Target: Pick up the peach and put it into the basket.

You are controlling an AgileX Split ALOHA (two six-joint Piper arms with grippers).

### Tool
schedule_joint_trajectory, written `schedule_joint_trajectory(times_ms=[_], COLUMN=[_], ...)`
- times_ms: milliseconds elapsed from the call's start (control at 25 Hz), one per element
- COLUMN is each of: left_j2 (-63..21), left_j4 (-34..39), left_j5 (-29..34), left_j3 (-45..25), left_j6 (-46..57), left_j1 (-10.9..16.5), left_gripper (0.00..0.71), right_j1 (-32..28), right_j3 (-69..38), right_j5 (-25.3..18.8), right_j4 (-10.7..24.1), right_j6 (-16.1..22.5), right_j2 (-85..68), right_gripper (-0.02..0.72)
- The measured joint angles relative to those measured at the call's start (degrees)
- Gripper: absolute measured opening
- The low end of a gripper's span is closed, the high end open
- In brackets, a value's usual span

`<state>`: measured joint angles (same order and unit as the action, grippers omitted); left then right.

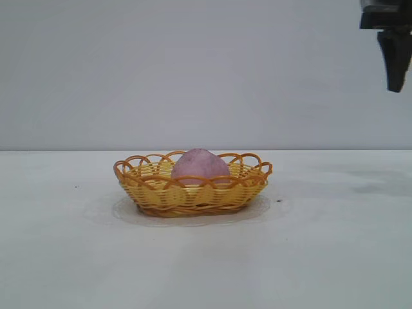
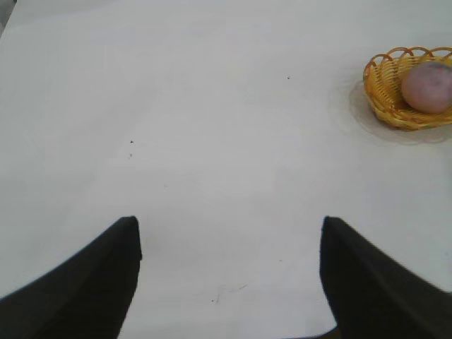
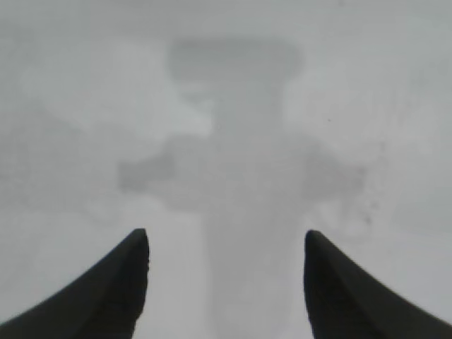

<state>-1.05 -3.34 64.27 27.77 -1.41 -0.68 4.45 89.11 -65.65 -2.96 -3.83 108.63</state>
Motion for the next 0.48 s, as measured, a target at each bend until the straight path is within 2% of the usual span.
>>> schedule_joint_trajectory(times_ms=[160,480], left_j2=[0.0,0.0], left_j4=[0.0,0.0], left_j5=[0.0,0.0], left_j3=[0.0,0.0], left_j6=[0.0,0.0], left_j1=[0.0,0.0], left_gripper=[0.467,0.467], right_j1=[-0.43,-0.52], right_j3=[-0.27,-8.66], right_j5=[-2.83,-3.38], right_j4=[0.0,0.9], right_j6=[0.0,0.0], right_j2=[-3.57,-19.87], right_gripper=[0.407,0.407])
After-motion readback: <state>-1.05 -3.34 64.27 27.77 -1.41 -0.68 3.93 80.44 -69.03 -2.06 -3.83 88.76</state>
